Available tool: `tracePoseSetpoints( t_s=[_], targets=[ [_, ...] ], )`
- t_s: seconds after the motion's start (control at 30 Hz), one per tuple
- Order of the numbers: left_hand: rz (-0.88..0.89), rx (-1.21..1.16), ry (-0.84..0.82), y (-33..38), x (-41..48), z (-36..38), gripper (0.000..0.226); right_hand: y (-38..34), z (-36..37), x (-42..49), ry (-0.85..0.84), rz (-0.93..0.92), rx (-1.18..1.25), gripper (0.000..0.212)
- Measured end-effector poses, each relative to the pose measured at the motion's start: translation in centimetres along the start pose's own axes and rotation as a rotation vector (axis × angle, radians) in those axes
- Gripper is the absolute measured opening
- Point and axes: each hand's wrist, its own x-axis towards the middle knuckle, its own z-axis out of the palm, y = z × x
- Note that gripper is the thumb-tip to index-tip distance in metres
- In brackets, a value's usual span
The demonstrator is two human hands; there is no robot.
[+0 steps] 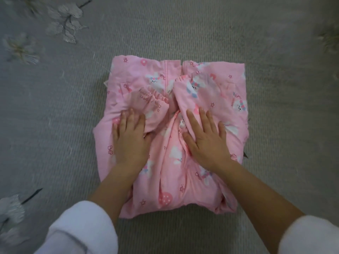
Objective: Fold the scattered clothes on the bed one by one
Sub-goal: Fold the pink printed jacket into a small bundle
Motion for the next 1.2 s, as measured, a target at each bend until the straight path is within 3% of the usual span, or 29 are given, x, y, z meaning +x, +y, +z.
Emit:
tracePoseSetpoints(
  t_s=[0.07,0.13,0.2,0.33,0.4,0.5,0.6,0.73,0.8,0.87,1.0,1.1,1.2],
  targets=[
    [-0.009,-0.216,0.026,0.0,0.2,-0.7,0.055,0.2,-0.3,0.0,-0.002,0.007,0.099,0.058],
    [-0.081,-0.553,0.142,0.5,0.2,-3.3,0.037,0.3,-1.0,0.0,0.046,0.048,0.312,0.056],
    [-0.112,-0.71,0.28,1.9,-0.1,-6.2,0.02,0.3,-1.4,0.1,0.103,0.099,0.493,0.051],
    [0.007,-0.937,0.258,6.7,1.2,-7.8,0.015,0.3,-0.7,0.1,0.085,0.054,0.383,0.053],
    [0.104,-0.834,0.07,8.0,2.5,-4.9,0.035,0.4,-0.9,0.0,0.067,0.049,0.418,0.059],
    [0.111,-0.327,-0.274,7.0,2.6,0.9,0.063,1.2,-1.9,-0.5,0.011,0.062,0.619,0.066],
    [0.17,-0.21,-0.26,6.3,2.0,2.2,0.071,2.0,-2.4,-0.9,0.017,0.012,0.691,0.061],
    [0.287,-0.24,-0.351,4.6,1.4,-0.7,0.066,3.1,-3.0,-2.3,0.234,-0.103,0.435,0.05],
    [0.413,-0.29,-0.313,2.6,0.0,-2.7,0.061,4.4,-3.4,-4.0,0.378,-0.214,0.296,0.047],
    [0.518,-0.285,-0.255,-0.3,-1.9,-4.3,0.057,6.3,-3.2,-6.2,0.41,-0.301,0.173,0.047],
    [0.593,-0.081,-0.133,-6.3,-5.8,-5.0,0.058,10.0,-1.9,-10.6,0.262,-0.399,-0.078,0.076],
    [0.642,0.078,-0.274,-8.7,-7.1,-4.3,0.084,11.1,-1.0,-11.6,0.077,-0.402,-0.218,0.107],
    [0.656,0.182,-0.372,-7.3,-6.8,-3.6,0.094,9.9,-0.5,-10.2,0.032,-0.39,-0.243,0.117]
  ],
)
